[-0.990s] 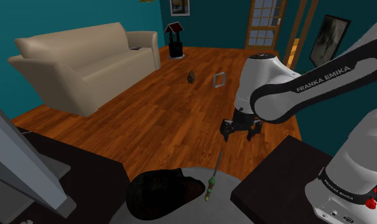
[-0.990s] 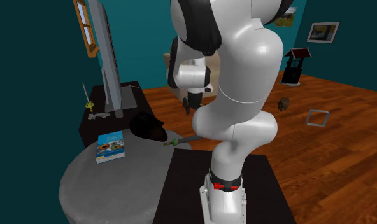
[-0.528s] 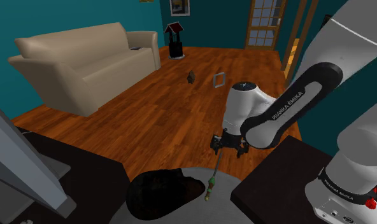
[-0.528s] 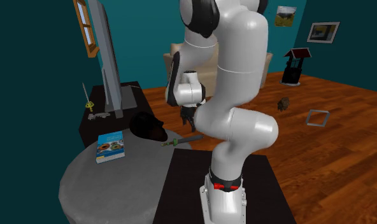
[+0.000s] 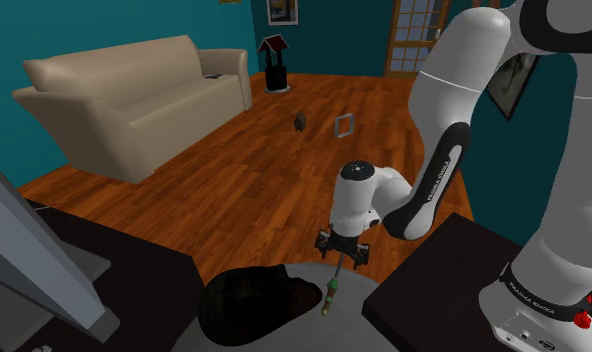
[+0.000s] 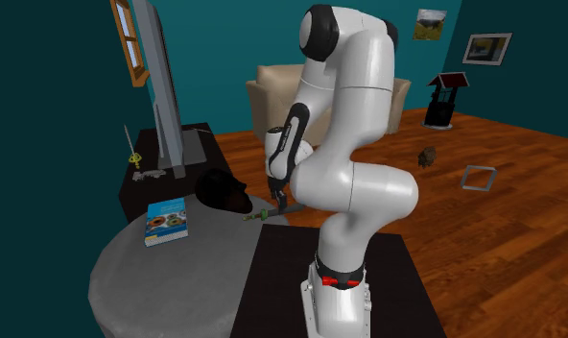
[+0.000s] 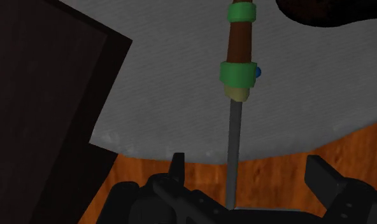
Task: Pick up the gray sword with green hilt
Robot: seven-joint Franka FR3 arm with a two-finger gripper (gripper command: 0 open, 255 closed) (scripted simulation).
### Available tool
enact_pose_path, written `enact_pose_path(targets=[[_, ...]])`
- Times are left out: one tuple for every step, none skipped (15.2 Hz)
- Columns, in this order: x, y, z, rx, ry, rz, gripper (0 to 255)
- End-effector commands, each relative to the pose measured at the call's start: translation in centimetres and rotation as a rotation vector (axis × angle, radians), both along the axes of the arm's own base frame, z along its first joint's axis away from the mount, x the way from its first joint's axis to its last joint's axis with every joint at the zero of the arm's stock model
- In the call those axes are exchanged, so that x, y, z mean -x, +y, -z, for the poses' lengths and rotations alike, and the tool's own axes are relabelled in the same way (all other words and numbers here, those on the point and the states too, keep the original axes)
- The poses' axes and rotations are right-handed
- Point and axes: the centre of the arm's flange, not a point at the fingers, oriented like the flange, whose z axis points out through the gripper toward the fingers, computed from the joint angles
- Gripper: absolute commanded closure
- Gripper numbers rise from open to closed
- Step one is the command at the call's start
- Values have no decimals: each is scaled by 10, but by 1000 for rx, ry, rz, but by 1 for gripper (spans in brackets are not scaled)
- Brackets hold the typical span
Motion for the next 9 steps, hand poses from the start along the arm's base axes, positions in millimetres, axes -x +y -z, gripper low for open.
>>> enact_pose_path(targets=[[0,1,14,3,0,9,0],[0,1,19,3,0,9,0],[0,1,25,3,0,9,0],[0,1,30,3,0,9,0],[0,1,35,3,0,9,0],[0,1,44,3,0,9,0],[0,1,44,3,0,9,0],[0,1,44,3,0,9,0],[0,0,43,3,0,9,255]])
